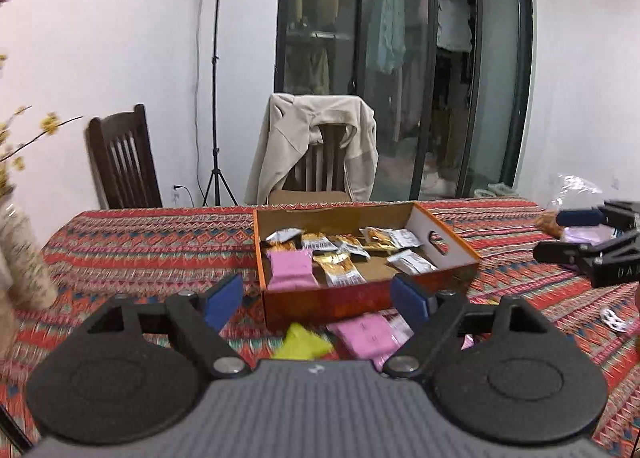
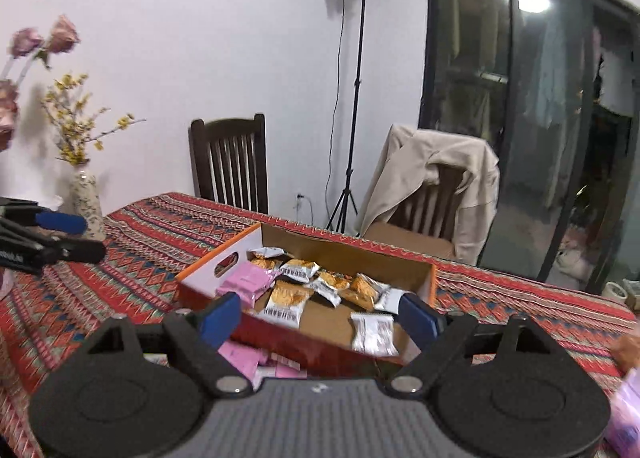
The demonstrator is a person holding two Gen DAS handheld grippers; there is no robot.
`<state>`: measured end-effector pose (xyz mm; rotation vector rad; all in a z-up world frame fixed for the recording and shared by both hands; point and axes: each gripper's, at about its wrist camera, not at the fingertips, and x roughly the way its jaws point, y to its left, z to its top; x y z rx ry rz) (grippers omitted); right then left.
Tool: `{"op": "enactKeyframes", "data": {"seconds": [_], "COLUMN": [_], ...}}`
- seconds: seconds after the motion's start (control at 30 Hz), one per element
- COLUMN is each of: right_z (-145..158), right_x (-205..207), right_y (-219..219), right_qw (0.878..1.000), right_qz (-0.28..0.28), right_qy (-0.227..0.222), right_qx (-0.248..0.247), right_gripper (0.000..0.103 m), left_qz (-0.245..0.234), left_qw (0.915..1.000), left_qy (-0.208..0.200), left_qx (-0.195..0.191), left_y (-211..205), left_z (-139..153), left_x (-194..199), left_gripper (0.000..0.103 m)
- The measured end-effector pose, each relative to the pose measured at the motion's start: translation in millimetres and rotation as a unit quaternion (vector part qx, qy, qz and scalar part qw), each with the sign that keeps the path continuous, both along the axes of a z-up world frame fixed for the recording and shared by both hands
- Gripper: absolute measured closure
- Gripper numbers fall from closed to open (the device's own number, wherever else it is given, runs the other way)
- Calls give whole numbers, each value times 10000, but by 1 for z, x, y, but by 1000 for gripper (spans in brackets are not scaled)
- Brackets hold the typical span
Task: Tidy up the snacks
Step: 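Withdraw both grippers from the box back toward the snack pile, then grasp a pink packet with the right gripper while the left gripper grasps a green bar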
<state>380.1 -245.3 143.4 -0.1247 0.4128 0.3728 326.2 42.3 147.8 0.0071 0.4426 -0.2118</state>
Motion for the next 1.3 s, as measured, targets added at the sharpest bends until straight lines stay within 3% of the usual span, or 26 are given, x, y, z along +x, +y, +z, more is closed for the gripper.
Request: {"op": "enactKeyframes", "data": {"seconds": [0.33,0.53,0.73,0.9,1.3], "right_z": [-46,-88,-122,-135,-136], "right_x": [-139,-182,-194,-199,-174], "right_y": [-26,-23,-31,-33,-18], "right_qw": [9999,9997,9980,9968,9962], "right_qz": [-78,-185,-466,-536,-508], "right_qy": [-79,110,428,571,661], "right_qx": [121,90,30,141,255], "right_gripper": [15,15,15,15,16], "left_qz": [677,744,819,855,802], "left_qw": [9974,9971,9964,9956,9949], "left_qy": [-256,-128,179,375,605], "left_qx": [54,-28,95,-26,-84], "left_y": [-6,-15,-17,-9,1], "left_z": [-33,-58,-85,-97,-111], "left_x": [-123,-163,-172,-169,-128], "left_gripper": [9,6,6,6,6]}}
